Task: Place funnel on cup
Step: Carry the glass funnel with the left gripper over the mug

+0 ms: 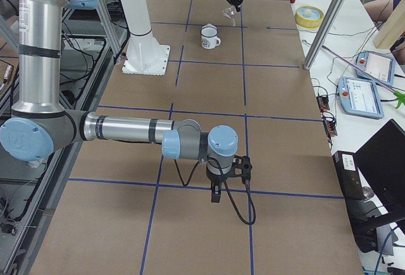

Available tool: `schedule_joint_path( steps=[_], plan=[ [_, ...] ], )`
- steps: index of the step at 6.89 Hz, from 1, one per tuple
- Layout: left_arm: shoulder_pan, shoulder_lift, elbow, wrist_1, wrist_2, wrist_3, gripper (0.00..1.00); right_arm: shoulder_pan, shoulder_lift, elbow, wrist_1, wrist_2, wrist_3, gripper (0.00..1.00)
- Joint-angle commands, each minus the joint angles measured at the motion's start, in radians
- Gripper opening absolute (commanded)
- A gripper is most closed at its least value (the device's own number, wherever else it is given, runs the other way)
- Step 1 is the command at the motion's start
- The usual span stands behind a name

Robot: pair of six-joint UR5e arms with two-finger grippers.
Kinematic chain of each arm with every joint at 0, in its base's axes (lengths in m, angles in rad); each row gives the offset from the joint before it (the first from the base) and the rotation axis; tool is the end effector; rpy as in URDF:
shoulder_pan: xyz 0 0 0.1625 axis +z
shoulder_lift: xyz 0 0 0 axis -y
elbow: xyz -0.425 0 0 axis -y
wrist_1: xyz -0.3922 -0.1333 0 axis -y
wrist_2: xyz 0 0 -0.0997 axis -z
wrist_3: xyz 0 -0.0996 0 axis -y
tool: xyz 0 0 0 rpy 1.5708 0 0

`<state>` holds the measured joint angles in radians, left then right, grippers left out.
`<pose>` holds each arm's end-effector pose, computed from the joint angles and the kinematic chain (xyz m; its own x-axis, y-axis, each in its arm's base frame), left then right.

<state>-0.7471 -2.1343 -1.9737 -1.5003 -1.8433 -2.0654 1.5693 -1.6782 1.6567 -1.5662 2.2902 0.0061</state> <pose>0.3584 -0.4771 0.1812 0.1660 -0.7769 -0.6074 0.6579 0.5461 -0.5186 0.0670 -0.4451 0.6701 0.7522 0.0161 0.6587 -0.0031 0.9998 -0.0209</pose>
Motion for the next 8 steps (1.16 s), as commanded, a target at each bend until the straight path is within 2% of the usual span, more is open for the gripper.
schedule_joint_path(
  steps=[1, 3, 5, 8],
  plan=[
    [0.051, -0.08, -0.02, 0.257, -0.036, 0.022, 0.0, 0.0, 0.0, 0.0, 0.0, 0.0, 0.0, 1.0],
    [0.11, -0.108, 0.025, 0.314, -0.05, 0.022, 0.0, 0.0, 0.0, 0.0, 0.0, 0.0, 0.0, 1.0],
    [0.165, -0.111, 0.085, 0.307, -0.047, 0.024, 0.0, 0.0, 0.0, 0.0, 0.0, 0.0, 0.0, 1.0],
    [0.176, -0.13, 0.124, 0.304, -0.04, 0.075, 0.0, 0.0, 0.0, 0.0, 0.0, 0.0, 0.0, 1.0]
  ],
)
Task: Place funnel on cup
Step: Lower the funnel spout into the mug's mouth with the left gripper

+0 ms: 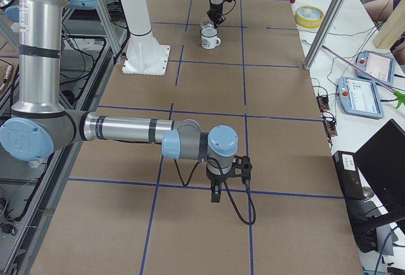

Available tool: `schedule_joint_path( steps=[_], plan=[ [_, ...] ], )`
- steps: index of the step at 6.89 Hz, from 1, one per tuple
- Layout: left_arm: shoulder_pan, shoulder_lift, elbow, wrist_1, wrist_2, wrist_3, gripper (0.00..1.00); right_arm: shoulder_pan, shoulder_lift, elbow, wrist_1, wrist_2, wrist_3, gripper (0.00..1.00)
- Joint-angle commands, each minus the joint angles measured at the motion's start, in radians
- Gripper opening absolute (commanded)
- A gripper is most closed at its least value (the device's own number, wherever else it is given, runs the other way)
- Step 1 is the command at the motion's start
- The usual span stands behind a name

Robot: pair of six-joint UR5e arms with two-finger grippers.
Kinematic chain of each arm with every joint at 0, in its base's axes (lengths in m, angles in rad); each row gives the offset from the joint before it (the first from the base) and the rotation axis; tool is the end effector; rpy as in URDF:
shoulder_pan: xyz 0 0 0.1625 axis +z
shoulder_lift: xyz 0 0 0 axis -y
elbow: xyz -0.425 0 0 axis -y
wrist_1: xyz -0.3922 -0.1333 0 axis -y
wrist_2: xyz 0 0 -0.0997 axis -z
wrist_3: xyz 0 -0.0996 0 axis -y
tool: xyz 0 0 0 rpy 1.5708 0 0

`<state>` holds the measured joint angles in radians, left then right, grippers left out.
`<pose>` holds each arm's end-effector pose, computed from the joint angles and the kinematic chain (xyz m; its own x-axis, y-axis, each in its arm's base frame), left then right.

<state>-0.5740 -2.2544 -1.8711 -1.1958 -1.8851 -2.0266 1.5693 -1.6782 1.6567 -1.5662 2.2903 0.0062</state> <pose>0.4663 -0.4236 0.1861 0.4565 -0.7937 -0.4020 0.6336 0.6072 -0.4795 0.0670 -0.4451 0.6701 0.7521 0.0162 0.6588 -0.0032 0.9998 -0.0210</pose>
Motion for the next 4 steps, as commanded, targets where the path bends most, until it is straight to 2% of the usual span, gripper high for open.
schedule_joint_path(
  steps=[1, 4],
  plan=[
    [0.003, -0.013, 0.03, -0.013, 0.003, 0.042, 0.0, 0.0, 0.0, 0.0, 0.0, 0.0, 0.0, 1.0],
    [0.023, -0.008, 0.049, -0.03, 0.004, 0.042, 0.0, 0.0, 0.0, 0.0, 0.0, 0.0, 0.0, 1.0]
  ],
)
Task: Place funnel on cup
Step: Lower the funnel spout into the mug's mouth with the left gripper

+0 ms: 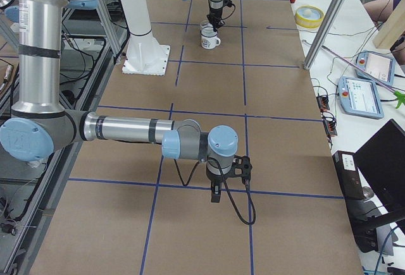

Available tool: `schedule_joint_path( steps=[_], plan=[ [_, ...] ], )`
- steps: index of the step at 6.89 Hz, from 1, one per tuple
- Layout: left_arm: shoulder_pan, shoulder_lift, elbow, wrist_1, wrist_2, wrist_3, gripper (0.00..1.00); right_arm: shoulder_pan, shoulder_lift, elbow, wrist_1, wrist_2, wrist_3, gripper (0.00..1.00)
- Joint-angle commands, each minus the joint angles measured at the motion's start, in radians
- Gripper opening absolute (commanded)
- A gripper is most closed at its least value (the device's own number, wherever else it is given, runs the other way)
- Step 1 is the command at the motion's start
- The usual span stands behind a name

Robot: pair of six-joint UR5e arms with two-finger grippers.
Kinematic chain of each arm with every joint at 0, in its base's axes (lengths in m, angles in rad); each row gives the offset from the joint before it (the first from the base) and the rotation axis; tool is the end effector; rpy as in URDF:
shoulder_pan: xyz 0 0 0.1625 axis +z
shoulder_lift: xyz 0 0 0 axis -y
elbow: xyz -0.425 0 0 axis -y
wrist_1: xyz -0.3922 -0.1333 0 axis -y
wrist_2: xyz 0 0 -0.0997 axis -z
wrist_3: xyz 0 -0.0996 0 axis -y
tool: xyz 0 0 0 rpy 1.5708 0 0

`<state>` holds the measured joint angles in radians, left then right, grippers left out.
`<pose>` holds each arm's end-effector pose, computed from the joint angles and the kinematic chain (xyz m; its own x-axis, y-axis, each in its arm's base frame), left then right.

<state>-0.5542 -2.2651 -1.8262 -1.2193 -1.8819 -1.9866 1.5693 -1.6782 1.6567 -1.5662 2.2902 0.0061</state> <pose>0.4867 -0.4221 0.1924 0.4996 -0.7614 -0.4130 0.6080 0.6479 -0.4589 0.0670 -0.4451 0.6701 0.7522 0.0161 0.6587 -0.0031 0.9998 -0.0209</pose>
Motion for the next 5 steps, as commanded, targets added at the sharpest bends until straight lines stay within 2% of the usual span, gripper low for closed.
schedule_joint_path(
  steps=[1, 5],
  plan=[
    [0.003, -0.001, 0.008, -0.008, 0.001, 0.002, 0.0, 0.0, 0.0, 0.0, 0.0, 0.0, 0.0, 1.0],
    [0.003, -0.001, 0.012, -0.022, 0.003, 0.003, 0.0, 0.0, 0.0, 0.0, 0.0, 0.0, 0.0, 1.0]
  ],
)
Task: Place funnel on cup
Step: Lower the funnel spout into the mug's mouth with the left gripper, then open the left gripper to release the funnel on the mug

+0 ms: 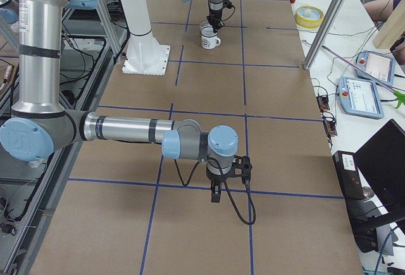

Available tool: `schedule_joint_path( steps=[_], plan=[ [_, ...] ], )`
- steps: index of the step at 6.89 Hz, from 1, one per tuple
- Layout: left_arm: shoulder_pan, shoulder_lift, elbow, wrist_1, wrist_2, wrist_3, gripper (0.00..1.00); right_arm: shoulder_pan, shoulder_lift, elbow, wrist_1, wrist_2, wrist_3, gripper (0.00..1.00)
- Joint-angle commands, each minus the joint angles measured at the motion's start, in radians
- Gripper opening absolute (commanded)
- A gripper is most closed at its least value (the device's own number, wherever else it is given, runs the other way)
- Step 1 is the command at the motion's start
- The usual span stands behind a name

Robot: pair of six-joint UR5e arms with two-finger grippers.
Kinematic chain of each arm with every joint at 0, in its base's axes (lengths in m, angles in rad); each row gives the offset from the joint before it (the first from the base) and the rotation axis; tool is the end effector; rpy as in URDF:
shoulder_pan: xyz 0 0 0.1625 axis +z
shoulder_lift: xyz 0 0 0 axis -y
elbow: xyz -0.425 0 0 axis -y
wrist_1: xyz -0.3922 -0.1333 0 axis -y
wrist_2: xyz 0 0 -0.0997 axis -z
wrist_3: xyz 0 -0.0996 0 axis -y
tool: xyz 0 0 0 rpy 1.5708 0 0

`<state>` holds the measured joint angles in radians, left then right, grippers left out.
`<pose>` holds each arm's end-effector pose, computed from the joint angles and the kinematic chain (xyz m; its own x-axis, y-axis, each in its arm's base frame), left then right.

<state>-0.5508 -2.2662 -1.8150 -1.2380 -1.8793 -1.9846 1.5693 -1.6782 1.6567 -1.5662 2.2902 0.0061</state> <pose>0.4912 -0.4226 0.1933 0.4997 -0.7565 -0.4218 0.6029 0.6535 -0.4577 0.0670 -0.4451 0.6701 0.7522 0.0161 0.6587 -0.0031 0.9998 -0.0209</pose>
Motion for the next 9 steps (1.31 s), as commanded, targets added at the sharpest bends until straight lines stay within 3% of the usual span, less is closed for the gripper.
schedule_joint_path(
  steps=[1, 2, 5, 7, 9],
  plan=[
    [0.0, 0.002, 0.008, -0.015, 0.0, 0.001, 0.0, 0.0, 0.0, 0.0, 0.0, 0.0, 0.0, 1.0],
    [0.0, 0.002, 0.029, -0.033, 0.0, 0.001, 0.0, 0.0, 0.0, 0.0, 0.0, 0.0, 0.0, 1.0],
    [0.0, 0.002, 0.022, -0.037, 0.003, 0.047, 1.0, 0.0, 0.0, 0.0, 0.0, 0.0, 0.0, 1.0],
    [-0.014, 0.013, -0.016, -0.025, 0.014, 0.12, 1.0, 0.0, 0.0, 0.0, 0.0, 0.0, 0.0, 1.0],
    [-0.107, 0.063, -0.154, 0.021, 0.012, 0.307, 1.0, 0.0, 0.0, 0.0, 0.0, 0.0, 0.0, 1.0]
  ],
)
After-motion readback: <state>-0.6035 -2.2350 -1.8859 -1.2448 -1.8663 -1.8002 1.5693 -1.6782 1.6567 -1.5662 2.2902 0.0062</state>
